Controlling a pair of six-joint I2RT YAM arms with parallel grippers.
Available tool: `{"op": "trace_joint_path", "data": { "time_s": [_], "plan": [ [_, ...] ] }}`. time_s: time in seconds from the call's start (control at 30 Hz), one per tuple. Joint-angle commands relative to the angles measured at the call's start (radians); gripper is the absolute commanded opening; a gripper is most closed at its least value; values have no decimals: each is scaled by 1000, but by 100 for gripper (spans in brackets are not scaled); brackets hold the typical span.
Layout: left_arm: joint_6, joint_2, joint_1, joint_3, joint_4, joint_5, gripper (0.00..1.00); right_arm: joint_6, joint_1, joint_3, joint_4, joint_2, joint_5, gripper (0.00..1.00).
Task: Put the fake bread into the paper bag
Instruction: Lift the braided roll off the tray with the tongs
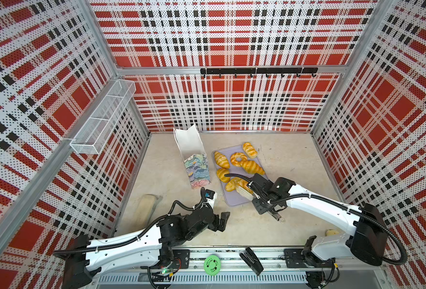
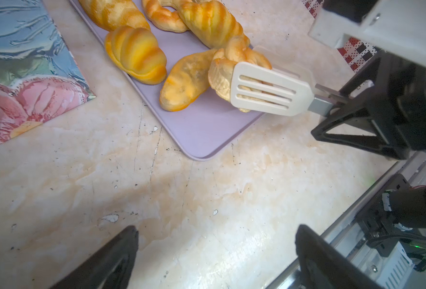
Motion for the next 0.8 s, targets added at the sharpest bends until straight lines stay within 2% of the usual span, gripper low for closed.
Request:
{"op": "trace_joint_path", "data": {
  "time_s": [0.0, 0.77],
  "plan": [
    [32, -35, 35, 36, -37, 3, 99, -12, 10, 28, 54, -39, -15, 43],
    [166, -129, 297, 219, -241, 87, 99, -68, 65, 338, 169, 34, -115, 42]
  ]
}}
